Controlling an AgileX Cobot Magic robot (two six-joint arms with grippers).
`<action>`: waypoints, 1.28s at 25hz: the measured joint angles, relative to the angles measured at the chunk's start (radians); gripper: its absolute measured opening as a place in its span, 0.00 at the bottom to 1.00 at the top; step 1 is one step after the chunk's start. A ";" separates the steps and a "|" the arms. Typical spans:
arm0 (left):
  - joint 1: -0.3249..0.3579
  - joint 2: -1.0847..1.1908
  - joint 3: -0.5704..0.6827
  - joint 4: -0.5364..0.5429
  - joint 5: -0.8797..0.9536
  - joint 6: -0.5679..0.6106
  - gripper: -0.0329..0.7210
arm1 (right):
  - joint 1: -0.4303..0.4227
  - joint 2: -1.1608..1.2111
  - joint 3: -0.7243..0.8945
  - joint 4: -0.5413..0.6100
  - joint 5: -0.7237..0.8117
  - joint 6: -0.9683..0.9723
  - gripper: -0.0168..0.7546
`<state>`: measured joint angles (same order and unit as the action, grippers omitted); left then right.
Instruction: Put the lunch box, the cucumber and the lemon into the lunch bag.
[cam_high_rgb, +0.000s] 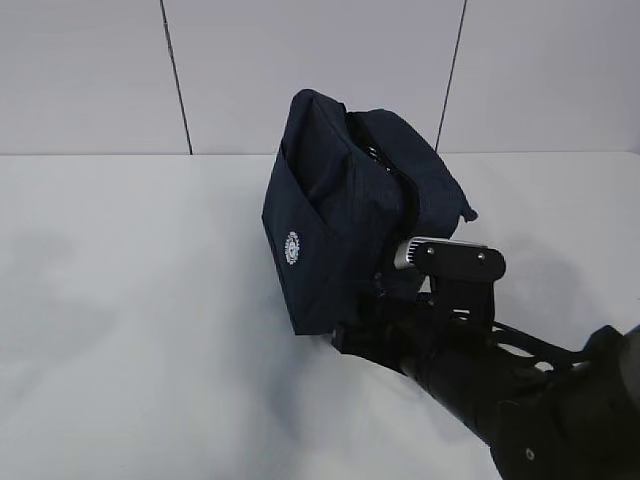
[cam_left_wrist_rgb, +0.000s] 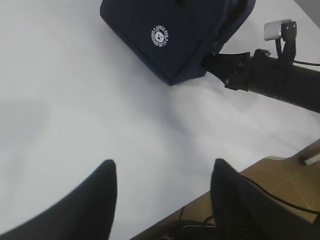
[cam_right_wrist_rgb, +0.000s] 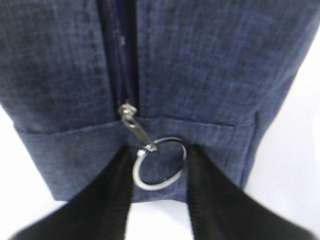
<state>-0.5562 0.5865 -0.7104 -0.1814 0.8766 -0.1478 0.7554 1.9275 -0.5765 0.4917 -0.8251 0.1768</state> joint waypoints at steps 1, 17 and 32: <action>0.000 0.000 0.000 0.000 0.000 0.000 0.62 | 0.000 0.000 -0.001 -0.002 0.002 0.000 0.21; 0.000 0.000 0.000 0.000 0.000 0.000 0.62 | 0.000 0.004 -0.003 -0.047 0.046 -0.016 0.03; 0.000 0.000 0.000 0.000 -0.011 0.000 0.62 | 0.000 0.004 -0.006 -0.097 0.086 -0.061 0.03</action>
<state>-0.5562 0.5865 -0.7104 -0.1814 0.8653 -0.1478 0.7554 1.9315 -0.5822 0.3951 -0.7391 0.1161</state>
